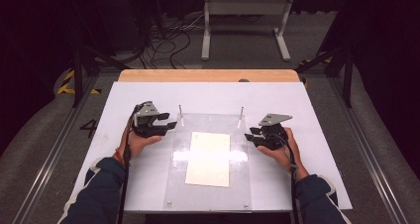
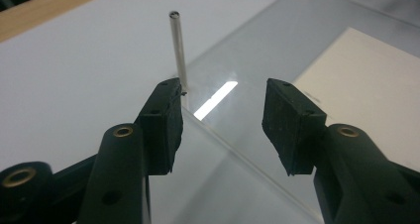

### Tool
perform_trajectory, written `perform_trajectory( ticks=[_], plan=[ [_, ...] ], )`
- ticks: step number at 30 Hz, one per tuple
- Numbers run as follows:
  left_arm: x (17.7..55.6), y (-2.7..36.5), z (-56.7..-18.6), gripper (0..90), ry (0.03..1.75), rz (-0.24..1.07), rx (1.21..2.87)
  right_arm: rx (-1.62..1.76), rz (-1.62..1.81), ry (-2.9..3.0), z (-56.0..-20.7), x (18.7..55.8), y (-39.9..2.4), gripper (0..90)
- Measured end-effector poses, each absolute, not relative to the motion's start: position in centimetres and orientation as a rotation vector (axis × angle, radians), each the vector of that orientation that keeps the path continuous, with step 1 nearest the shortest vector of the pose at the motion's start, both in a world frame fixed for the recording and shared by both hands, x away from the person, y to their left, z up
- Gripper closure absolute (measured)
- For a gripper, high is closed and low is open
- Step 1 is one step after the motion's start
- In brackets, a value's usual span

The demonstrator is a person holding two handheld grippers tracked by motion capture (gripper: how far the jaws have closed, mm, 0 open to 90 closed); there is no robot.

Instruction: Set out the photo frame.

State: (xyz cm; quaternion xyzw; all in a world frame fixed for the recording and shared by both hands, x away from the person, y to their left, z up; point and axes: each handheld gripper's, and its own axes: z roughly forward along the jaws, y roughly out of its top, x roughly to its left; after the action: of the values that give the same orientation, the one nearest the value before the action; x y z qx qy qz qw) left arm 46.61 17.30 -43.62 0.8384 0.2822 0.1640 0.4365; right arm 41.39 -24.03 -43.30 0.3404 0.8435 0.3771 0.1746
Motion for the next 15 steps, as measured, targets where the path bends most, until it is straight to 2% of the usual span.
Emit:
perform_trajectory(
  ticks=[1,2,9,11,15],
  plan=[
    [47.2,17.0,-43.7,50.6,0.714,0.367,2.095,0.957,1.064,2.399,-43.4,41.0,-24.0,63.2],
    [47.7,16.8,-43.8,48.7,0.734,0.363,2.082,0.955,1.065,2.408,-43.4,40.7,-23.9,62.8],
    [50.5,15.8,-43.4,50.0,0.722,0.348,2.051,0.927,1.058,2.456,-43.9,38.7,-23.9,60.5],
    [51.2,15.7,-43.2,52.1,0.713,0.321,2.013,0.924,1.061,2.455,-43.9,38.2,-24.2,60.3],
    [52.3,15.2,-43.4,67.0,0.69,0.32,2.024,0.927,1.067,2.458,-44.0,37.2,-25.0,60.0]
  ],
)
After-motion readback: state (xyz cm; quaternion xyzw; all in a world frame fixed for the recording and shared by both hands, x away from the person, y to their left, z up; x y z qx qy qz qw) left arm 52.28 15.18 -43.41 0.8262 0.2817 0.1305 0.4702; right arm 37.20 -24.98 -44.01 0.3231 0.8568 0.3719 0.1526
